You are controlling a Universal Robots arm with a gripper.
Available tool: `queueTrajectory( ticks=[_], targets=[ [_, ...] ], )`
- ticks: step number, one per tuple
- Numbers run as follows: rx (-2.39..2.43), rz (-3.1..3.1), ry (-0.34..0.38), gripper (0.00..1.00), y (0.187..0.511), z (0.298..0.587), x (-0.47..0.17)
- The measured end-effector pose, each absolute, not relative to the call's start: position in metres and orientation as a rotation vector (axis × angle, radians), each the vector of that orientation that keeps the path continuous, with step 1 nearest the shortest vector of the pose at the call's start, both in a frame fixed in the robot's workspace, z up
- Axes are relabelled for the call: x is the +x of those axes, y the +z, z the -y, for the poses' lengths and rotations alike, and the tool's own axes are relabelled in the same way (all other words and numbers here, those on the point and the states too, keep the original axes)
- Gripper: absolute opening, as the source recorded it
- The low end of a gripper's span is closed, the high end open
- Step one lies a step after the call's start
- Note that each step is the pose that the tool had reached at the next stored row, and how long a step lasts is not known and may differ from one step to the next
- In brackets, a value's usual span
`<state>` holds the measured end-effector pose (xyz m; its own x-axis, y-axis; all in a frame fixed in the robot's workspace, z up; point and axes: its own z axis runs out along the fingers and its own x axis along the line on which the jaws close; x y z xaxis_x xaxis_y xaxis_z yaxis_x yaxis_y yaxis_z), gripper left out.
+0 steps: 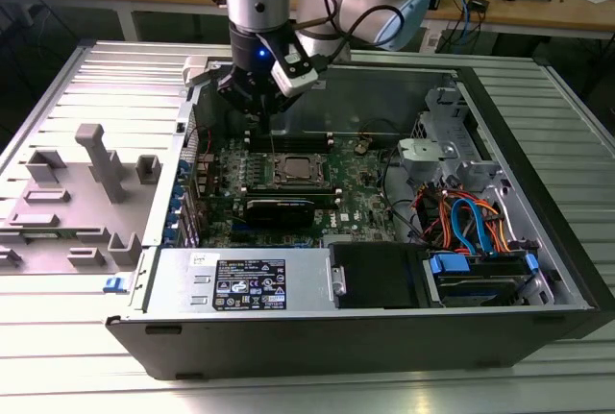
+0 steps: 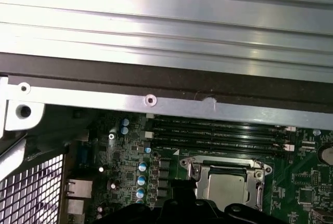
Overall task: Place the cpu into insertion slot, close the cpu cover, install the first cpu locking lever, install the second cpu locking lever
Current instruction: 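Install the first cpu locking lever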
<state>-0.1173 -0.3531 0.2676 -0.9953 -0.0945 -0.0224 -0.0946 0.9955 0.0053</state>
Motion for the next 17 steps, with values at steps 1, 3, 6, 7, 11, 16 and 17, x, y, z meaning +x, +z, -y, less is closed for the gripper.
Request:
queueTrajectory(
  ticks=[1, 3, 6, 7, 11, 16, 17],
  targets=[
    [-0.148, -3.116, 0.01, 0.11, 0.267, 0.353, -0.116],
    [-0.147, -3.116, 0.01, 0.11, 0.267, 0.352, -0.116],
    [-0.148, -3.115, 0.01, 0.11, 0.266, 0.352, -0.121],
    [-0.147, -3.115, 0.01, 0.11, 0.266, 0.352, -0.121],
    [-0.147, -3.115, 0.01, 0.11, 0.265, 0.347, -0.121],
    [-0.147, -3.115, 0.01, 0.11, 0.264, 0.347, -0.113],
    [-0.148, -3.115, 0.01, 0.11, 0.264, 0.347, -0.111]
  ],
)
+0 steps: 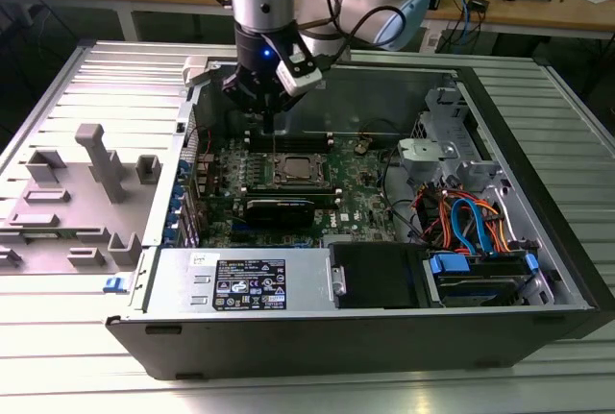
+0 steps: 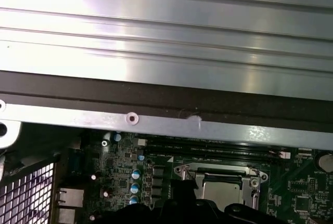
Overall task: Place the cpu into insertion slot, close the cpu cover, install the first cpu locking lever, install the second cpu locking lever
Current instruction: 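Install the first cpu locking lever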
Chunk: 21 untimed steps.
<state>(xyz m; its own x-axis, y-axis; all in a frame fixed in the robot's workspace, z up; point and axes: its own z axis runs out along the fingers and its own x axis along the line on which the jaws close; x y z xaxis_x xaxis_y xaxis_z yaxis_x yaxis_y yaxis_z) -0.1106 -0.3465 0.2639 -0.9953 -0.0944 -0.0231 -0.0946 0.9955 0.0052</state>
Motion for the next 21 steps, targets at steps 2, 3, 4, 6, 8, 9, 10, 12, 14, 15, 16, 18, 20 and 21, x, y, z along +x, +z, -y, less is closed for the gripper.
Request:
queueTrajectory(
  ticks=[2, 3, 4, 6, 8, 9, 10, 12, 14, 15, 16, 18, 20, 21],
  targets=[
    [-0.148, -3.115, 0.01, 0.11, 0.2636, 0.3465, -0.1064],
    [-0.148, -3.115, 0.01, 0.11, 0.2633, 0.3466, -0.1047],
    [-0.148, -3.115, 0.01, 0.11, 0.263, 0.3465, -0.1027],
    [-0.148, -3.115, 0.01, 0.11, 0.263, 0.3466, -0.1016],
    [-0.148, -3.115, 0.01, 0.11, 0.2629, 0.3465, -0.1015],
    [-0.148, -3.115, 0.01, 0.11, 0.2628, 0.3465, -0.1008],
    [-0.148, -3.115, 0.01, 0.11, 0.2627, 0.3465, -0.1002],
    [-0.148, -3.115, 0.01, 0.11, 0.2627, 0.3465, -0.1001],
    [-0.147, -3.115, 0.01, 0.11, 0.2627, 0.3465, -0.1001],
    [-0.148, -3.115, 0.01, 0.11, 0.2627, 0.3465, -0.1],
    [-0.148, -3.115, 0.01, 0.11, 0.2627, 0.3465, -0.1],
    [-0.148, -3.115, 0.01, 0.11, 0.2627, 0.3465, -0.1],
    [-0.147, -3.115, 0.01, 0.11, 0.2624, 0.3465, -0.0999],
    [-0.146, -3.115, 0.01, 0.11, 0.2619, 0.3464, -0.0999]
  ],
)
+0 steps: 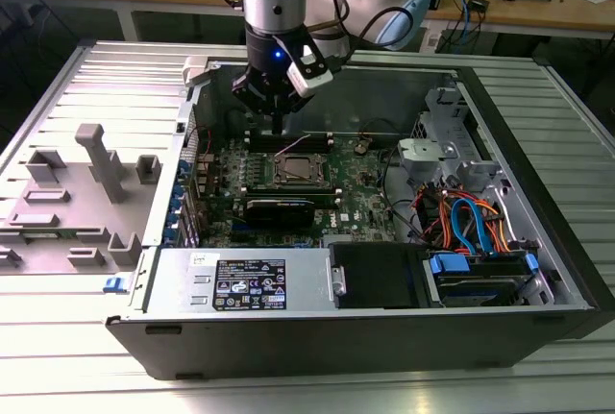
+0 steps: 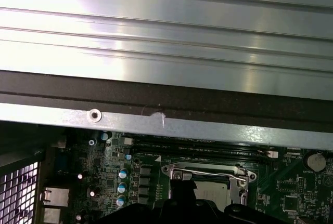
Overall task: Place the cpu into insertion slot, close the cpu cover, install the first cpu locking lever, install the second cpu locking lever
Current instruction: 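Install the first cpu locking lever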
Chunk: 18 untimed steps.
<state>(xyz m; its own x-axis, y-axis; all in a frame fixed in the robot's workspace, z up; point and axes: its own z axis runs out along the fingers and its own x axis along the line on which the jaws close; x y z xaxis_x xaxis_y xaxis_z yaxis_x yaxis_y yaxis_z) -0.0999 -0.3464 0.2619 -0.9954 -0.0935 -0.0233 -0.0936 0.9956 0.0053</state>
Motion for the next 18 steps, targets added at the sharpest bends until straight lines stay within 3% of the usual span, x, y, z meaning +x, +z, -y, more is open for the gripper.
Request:
queueTrajectory(
  ticks=[18],
  targets=[
    [-0.09, -3.116, 0.009, 0.11, 0.2517, 0.3464, -0.0972]
  ],
)
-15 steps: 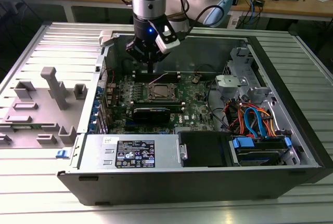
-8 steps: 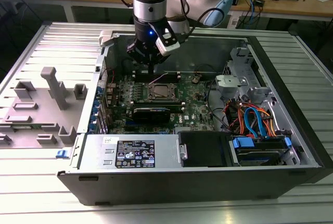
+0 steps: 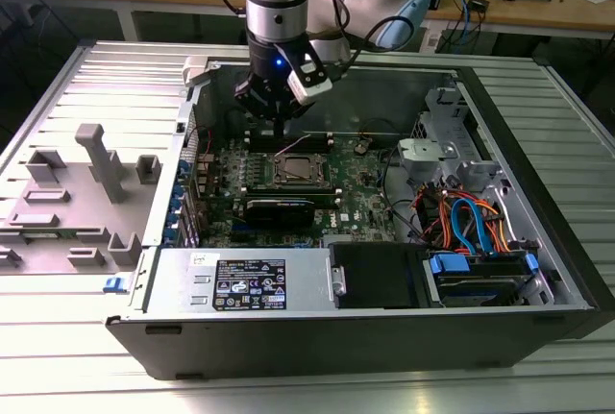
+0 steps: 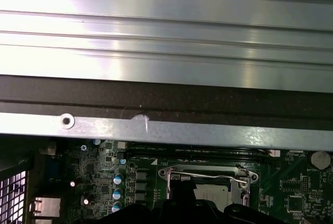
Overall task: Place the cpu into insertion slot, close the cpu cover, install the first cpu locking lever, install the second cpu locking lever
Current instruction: 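Install the first cpu locking lever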
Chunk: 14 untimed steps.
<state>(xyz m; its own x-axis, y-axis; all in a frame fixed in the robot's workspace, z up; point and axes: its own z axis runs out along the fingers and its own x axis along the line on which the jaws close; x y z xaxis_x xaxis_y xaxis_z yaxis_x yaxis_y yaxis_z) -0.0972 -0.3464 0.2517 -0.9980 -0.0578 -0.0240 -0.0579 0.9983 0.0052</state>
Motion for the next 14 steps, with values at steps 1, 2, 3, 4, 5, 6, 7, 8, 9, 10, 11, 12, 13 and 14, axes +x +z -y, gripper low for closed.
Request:
queueTrajectory(
  ticks=[1, 2, 3, 4, 5, 6, 7, 8, 9, 10, 11, 12, 13, 14],
  targets=[
    [-0.09, -3.116, 0.009, 0.11, 0.2516, 0.3464, -0.0972],
    [-0.09, -3.116, 0.009, 0.11, 0.2514, 0.3464, -0.0972],
    [-0.09, -3.116, 0.009, 0.11, 0.2512, 0.3464, -0.0972],
    [-0.09, -3.116, 0.009, 0.11, 0.2511, 0.3464, -0.0972],
    [-0.09, -3.116, 0.009, 0.11, 0.2508, 0.3464, -0.0972],
    [-0.09, -3.116, 0.009, 0.11, 0.2507, 0.3464, -0.0972],
    [-0.09, -3.116, 0.009, 0.11, 0.2504, 0.3464, -0.0972],
    [-0.09, -3.116, 0.009, 0.11, 0.2501, 0.3464, -0.0972],
    [-0.09, -3.116, 0.009, 0.11, 0.2499, 0.3464, -0.0972],
    [-0.09, -3.116, 0.009, 0.11, 0.2498, 0.3464, -0.0972],
    [-0.09, -3.116, 0.009, 0.11, 0.2497, 0.3464, -0.0972],
    [-0.09, -3.116, 0.009, 0.11, 0.2495, 0.3464, -0.0972],
    [-0.09, -3.116, 0.009, 0.11, 0.2495, 0.3464, -0.0972],
    [-0.09, -3.116, 0.009, 0.11, 0.2493, 0.3464, -0.0972]
  ],
)
